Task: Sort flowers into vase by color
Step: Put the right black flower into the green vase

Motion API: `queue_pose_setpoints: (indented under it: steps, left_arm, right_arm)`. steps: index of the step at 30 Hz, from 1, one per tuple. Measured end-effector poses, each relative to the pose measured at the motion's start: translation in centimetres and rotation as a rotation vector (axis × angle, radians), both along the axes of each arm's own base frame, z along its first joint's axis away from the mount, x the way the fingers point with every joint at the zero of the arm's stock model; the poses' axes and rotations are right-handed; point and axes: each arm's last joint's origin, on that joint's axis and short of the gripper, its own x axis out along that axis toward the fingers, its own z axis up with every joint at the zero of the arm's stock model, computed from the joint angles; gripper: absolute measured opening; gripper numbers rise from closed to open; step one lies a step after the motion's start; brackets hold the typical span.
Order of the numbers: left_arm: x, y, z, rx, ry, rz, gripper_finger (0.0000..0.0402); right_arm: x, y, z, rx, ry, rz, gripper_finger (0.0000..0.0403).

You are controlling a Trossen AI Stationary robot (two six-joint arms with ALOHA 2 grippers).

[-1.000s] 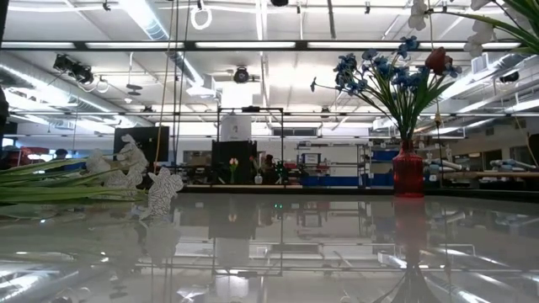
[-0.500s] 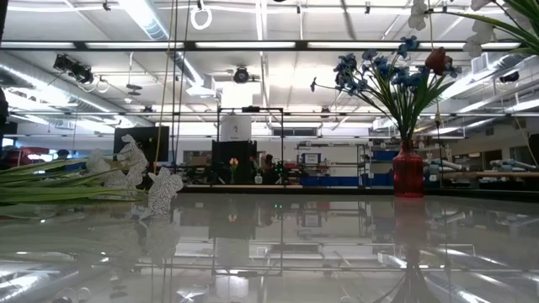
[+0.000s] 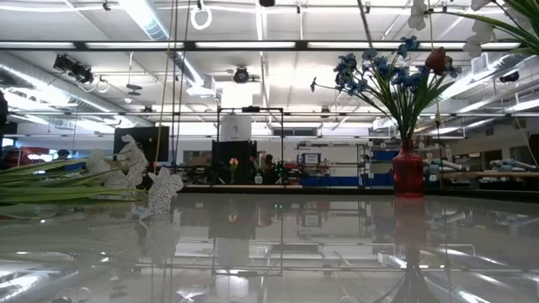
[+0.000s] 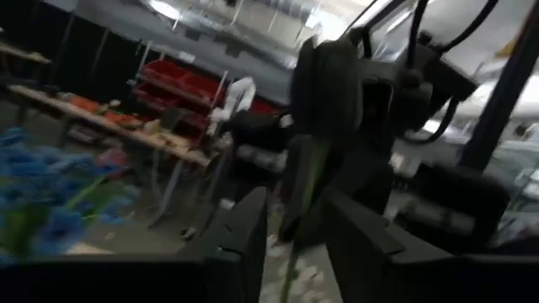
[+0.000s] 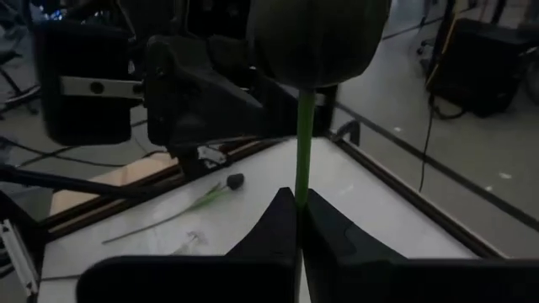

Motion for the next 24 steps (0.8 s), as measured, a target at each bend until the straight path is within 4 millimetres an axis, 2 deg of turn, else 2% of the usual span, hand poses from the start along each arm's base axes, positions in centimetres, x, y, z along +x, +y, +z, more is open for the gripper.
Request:
queue_pose_setpoints:
  steps: [5,11,17,21,24]
  left_arm:
    - [-1.9,0.2,1.1,0.101,0.085,0.040,0.0144]
    - [-3.9,-0.2,2.1,0.206,0.158,0.051,0.0148]
    - [-4.3,-0.4,1.9,0.239,0.204,0.049,0.0148]
    - [-4.4,-0.4,1.9,0.230,0.208,0.047,0.0149]
    - [-4.3,-0.4,1.8,0.238,0.214,0.048,0.0149]
  right_arm:
    - [-2.2,0.3,1.1,-0.025,-0.027,-0.006,0.0010]
    - [-5.7,0.5,2.9,-0.041,-0.098,0.032,0.0010]
    - [-9.9,0.1,4.6,-0.160,-0.127,0.145,0.0010]
    - [-12.8,-1.0,5.5,-0.209,-0.165,0.137,0.0010]
    - [-14.9,-2.0,5.4,-0.235,-0.142,0.131,0.0010]
